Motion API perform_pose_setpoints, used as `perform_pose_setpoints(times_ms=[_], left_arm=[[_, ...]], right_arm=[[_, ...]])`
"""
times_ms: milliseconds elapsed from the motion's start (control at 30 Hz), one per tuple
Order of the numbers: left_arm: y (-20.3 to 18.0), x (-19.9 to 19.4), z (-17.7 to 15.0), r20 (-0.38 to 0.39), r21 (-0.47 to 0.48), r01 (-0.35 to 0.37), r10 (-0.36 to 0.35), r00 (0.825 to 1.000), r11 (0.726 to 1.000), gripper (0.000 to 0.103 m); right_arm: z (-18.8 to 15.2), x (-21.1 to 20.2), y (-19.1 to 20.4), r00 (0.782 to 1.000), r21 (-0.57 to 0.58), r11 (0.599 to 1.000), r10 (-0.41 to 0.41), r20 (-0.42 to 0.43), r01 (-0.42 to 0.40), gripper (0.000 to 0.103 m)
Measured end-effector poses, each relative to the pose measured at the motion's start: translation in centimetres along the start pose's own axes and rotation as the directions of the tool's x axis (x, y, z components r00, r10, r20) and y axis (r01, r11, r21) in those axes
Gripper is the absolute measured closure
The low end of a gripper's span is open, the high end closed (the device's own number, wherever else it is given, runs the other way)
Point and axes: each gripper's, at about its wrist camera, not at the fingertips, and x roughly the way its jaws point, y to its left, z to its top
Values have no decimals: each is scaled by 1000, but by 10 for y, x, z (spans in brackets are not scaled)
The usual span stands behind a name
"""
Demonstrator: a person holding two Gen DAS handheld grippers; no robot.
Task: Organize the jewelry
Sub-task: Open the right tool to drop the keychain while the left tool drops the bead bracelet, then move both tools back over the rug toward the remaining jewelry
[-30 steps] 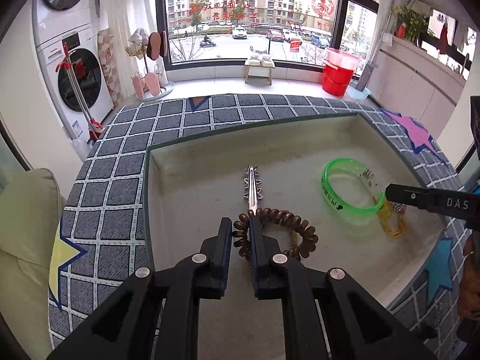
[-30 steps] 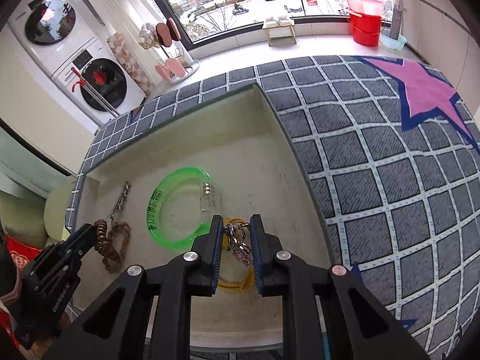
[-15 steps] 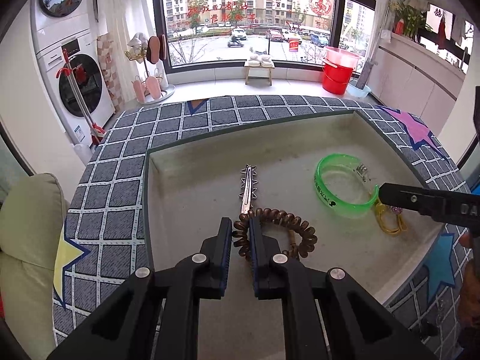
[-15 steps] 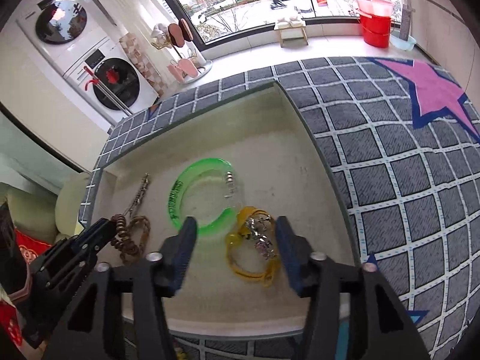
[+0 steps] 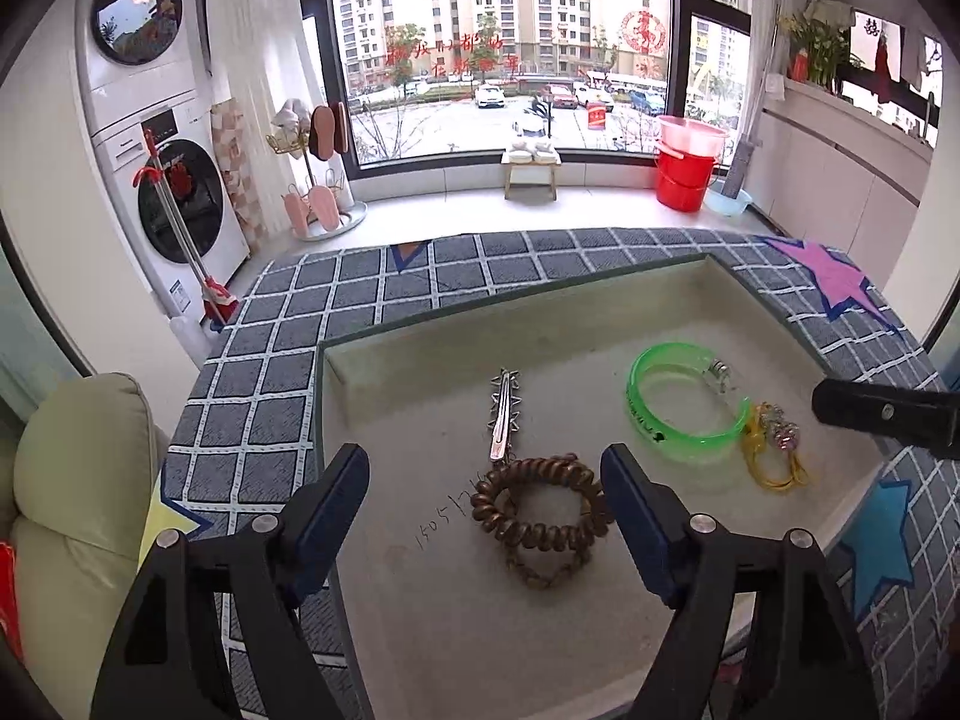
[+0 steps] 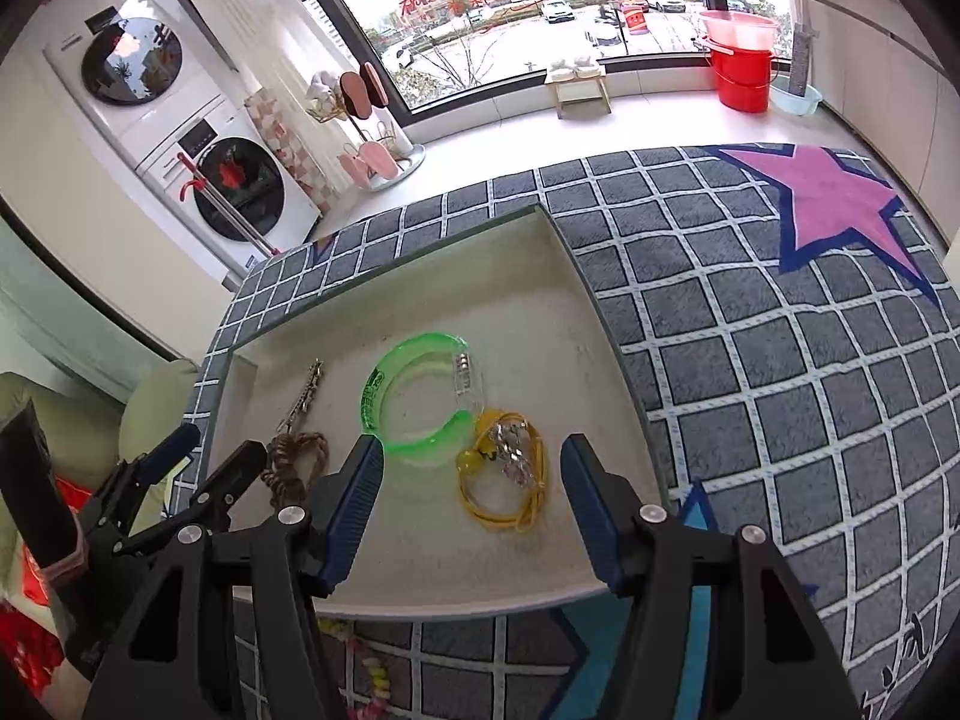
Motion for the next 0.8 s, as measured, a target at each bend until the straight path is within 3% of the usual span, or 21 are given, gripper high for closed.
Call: perform_pose_setpoints(times_ms=[67, 100, 167, 400, 533, 667, 800], left_arm=[[-1, -7, 0, 10, 8, -6, 6, 1000, 1000, 11], [-1, -10, 0, 13, 11, -12, 12, 1000, 1000, 0], [-1, -18, -1, 32, 2, -29, 29, 999, 1000, 0], [2, -40, -7, 35, -12, -5, 5, 999, 1000, 0], [6, -54, -17, 22, -21, 12, -12, 1000, 1000, 0], [8, -70, -33, 21, -16, -15, 16, 1000, 1000, 0], [11, -84, -51, 16, -13, -6, 6, 1000, 1000, 0]], right_arm=[[-4, -3, 0, 1000, -5, 1000, 1, -1, -1, 29], [-6, -5, 1, 1000, -9, 1000, 4, 0, -4, 27], [-10, -9, 4, 1000, -18, 1000, 9, 9, -9, 21], [-23, -29, 16, 999, -62, 998, 3, 33, -1, 19], [-31, -42, 19, 998, -95, 995, -13, 59, 19, 0], [-42, -61, 21, 992, -110, 993, -37, 121, 50, 0], [-52, -72, 18, 993, -86, 995, -39, 113, 48, 0]])
